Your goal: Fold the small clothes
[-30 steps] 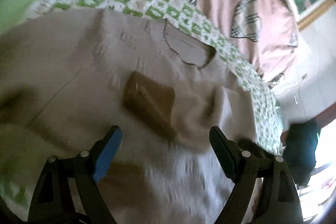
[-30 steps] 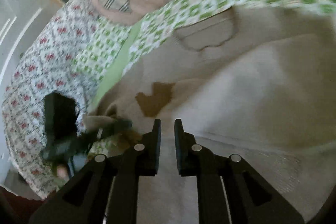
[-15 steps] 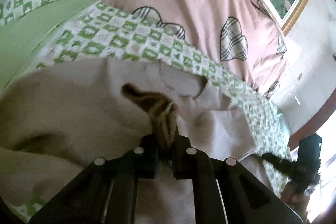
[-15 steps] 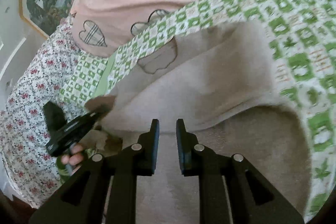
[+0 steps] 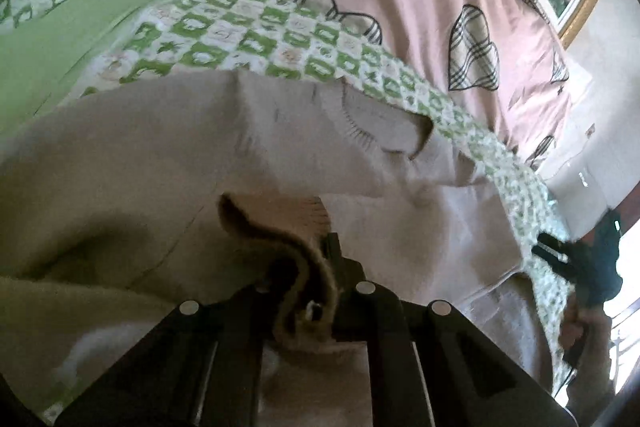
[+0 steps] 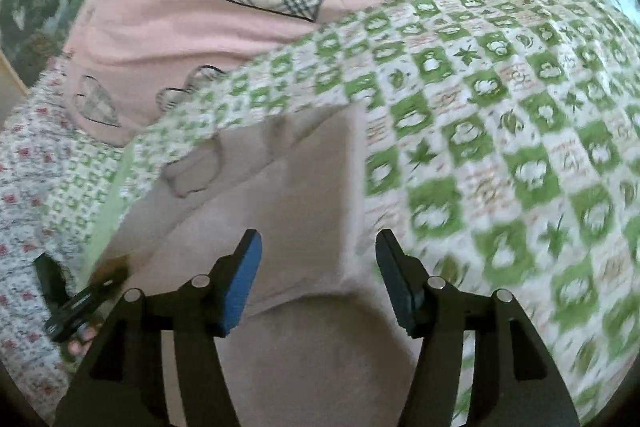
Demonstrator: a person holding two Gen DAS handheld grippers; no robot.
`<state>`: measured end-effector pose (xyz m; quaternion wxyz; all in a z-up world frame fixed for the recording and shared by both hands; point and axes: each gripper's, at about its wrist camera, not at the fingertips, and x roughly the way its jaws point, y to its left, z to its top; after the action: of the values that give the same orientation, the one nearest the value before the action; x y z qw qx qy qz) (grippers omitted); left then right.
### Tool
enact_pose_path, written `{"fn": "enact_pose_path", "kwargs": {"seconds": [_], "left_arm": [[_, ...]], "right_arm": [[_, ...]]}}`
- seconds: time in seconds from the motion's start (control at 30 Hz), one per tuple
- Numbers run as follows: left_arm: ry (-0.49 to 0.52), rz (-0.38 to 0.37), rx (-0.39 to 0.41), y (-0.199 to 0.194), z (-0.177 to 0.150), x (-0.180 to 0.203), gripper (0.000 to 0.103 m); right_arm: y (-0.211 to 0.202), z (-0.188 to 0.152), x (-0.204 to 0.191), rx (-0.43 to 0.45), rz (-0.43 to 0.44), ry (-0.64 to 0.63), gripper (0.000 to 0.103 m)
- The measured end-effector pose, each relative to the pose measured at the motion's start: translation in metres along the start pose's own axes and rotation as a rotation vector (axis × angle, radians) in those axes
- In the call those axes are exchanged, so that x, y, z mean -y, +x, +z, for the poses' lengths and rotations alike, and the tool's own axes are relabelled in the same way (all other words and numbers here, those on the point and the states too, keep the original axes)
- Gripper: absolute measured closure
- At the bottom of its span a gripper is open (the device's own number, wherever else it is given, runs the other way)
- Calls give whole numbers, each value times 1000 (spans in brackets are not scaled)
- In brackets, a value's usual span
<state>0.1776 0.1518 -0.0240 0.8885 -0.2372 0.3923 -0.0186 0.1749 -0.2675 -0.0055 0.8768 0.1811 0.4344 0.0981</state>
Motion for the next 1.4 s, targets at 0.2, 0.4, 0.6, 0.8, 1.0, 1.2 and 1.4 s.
{"fn": "enact_pose_path", "kwargs": {"seconds": [0.2,0.4,0.6,0.8,1.0,1.2,1.4], "left_arm": [[15,26,-3,1,-1,6,96],[95,-24,5,5,4,40,96],[78,31,-56,24,-6,29,93],[74,40,-38,12,-8,21,90],[96,101,-24,-15,-14,14,84],[80,137,33,-78,-36,-7,58],[214,205,28,-95,-58,11,36]], "right_arm": [[68,12,-6,-147,-40,-70,69],[40,35,8,-62,-81,-90,96],[55,22,13,-91,-145,-116,94],[12,2,-28,6,-87,-193,85],[30,-23,-4,-93,-96,-105,86],[-23,-39,-11,-20,-48,-57,57],[-17,-74,-50,-94,58,-71,52]]}}
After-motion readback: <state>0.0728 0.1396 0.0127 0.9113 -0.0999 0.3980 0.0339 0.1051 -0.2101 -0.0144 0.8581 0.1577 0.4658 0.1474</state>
